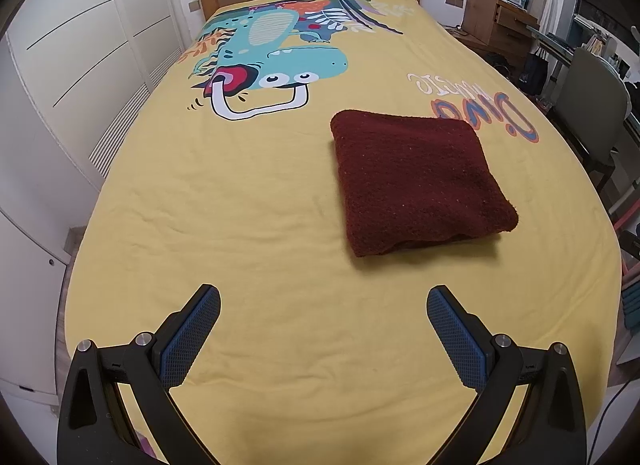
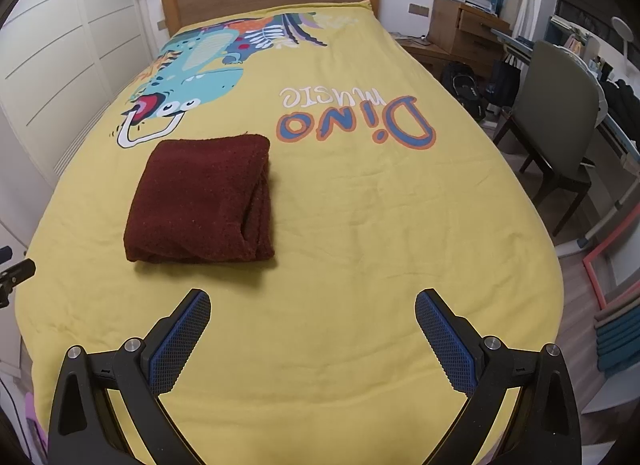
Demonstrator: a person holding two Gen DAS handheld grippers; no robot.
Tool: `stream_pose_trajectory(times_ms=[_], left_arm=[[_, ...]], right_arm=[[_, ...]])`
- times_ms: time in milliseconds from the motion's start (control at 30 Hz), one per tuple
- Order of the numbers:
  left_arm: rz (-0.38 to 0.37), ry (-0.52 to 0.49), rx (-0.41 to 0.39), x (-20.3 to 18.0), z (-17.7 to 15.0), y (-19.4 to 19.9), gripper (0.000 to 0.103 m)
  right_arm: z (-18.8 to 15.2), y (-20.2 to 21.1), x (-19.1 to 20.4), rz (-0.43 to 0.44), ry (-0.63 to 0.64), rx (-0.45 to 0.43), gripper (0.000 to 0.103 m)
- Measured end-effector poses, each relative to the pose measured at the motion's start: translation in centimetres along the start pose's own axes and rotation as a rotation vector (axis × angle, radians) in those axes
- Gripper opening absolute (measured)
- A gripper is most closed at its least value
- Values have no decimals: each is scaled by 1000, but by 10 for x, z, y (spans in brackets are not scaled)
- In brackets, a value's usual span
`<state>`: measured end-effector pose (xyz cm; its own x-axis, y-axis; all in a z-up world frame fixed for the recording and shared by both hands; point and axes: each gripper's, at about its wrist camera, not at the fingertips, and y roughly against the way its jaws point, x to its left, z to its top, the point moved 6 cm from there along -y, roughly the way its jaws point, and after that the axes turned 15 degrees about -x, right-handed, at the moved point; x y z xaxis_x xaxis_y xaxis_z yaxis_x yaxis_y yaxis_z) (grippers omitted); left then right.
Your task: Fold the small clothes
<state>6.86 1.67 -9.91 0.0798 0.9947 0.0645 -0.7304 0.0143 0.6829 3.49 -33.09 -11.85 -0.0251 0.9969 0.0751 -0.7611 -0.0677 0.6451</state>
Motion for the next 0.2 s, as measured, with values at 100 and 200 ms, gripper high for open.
stream_pose_trajectory(times_ms=[100, 200], left_arm=[[2, -1, -1, -1, 0, 0, 102], [5, 0, 0, -1, 0, 0, 102]], right_arm=[[0, 0, 0, 1, 0, 1, 102], [-1, 0, -1, -1, -2, 2, 102]])
